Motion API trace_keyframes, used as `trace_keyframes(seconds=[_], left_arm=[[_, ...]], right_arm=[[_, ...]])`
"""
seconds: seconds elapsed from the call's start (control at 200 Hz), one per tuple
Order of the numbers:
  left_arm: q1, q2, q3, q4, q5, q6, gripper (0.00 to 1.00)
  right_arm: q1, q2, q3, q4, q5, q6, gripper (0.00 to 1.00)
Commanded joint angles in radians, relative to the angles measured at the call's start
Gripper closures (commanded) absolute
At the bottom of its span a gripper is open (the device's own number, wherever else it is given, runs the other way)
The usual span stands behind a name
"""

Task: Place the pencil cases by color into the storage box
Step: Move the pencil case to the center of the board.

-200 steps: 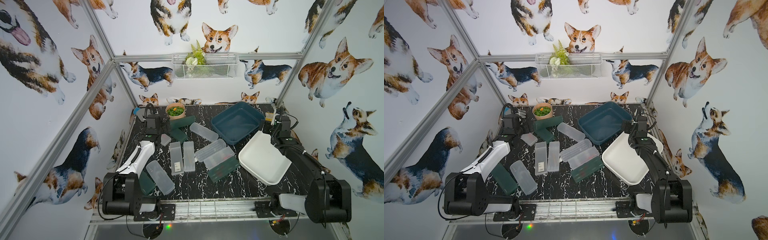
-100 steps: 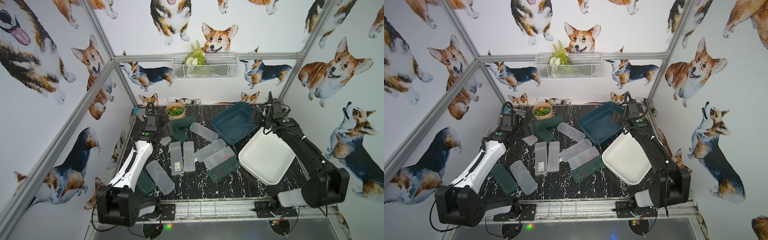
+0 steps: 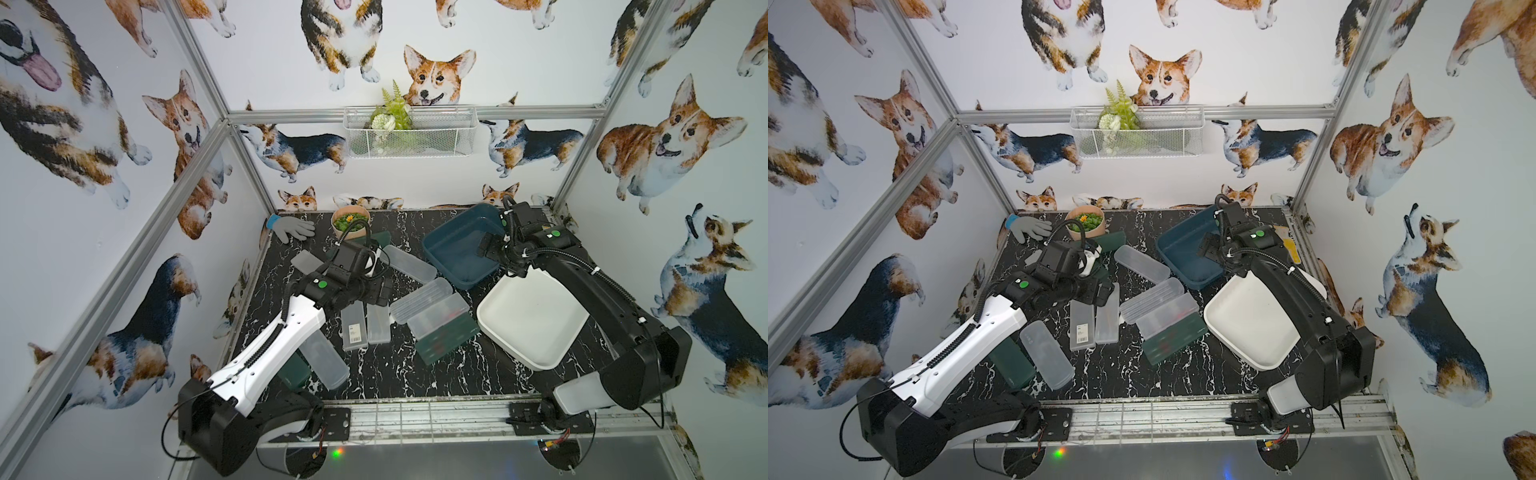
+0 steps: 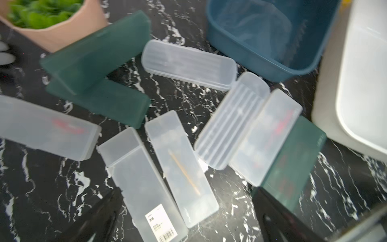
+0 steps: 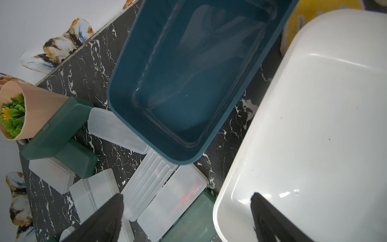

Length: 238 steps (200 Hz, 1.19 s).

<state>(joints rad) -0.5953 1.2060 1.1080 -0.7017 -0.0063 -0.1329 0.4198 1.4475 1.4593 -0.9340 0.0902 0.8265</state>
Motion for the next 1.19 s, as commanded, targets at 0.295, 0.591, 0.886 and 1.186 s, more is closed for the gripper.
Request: trace_keyframes(seconds=[0.295, 0.591, 0.886, 1.186], left_arm=[[-0.237, 0.059, 0.075, -0.121, 0.017, 0.032, 0.01], [-0.362, 0.027, -0.014, -0.076, -0.039, -0.031, 0.02], [-0.392, -0.067, -0.120, -0.036, -0.046, -0.146, 0.02], [-0.412, -0.163, -0.208, -0.002, -0.032, -0.213, 0.02]], right_arm=[[0.009, -0.253, -0.179, -0.162, 0.012, 0.245, 0.06], [0.310, -0.268, -0.272, -0.156, 0.090, 0.449, 0.07], [0.550, -0.145, -0.283, -0.077, 0.117, 0.616, 0.09], [0.618, -0.113, -0.403, 0.049, 0.086, 0.765, 0.12]])
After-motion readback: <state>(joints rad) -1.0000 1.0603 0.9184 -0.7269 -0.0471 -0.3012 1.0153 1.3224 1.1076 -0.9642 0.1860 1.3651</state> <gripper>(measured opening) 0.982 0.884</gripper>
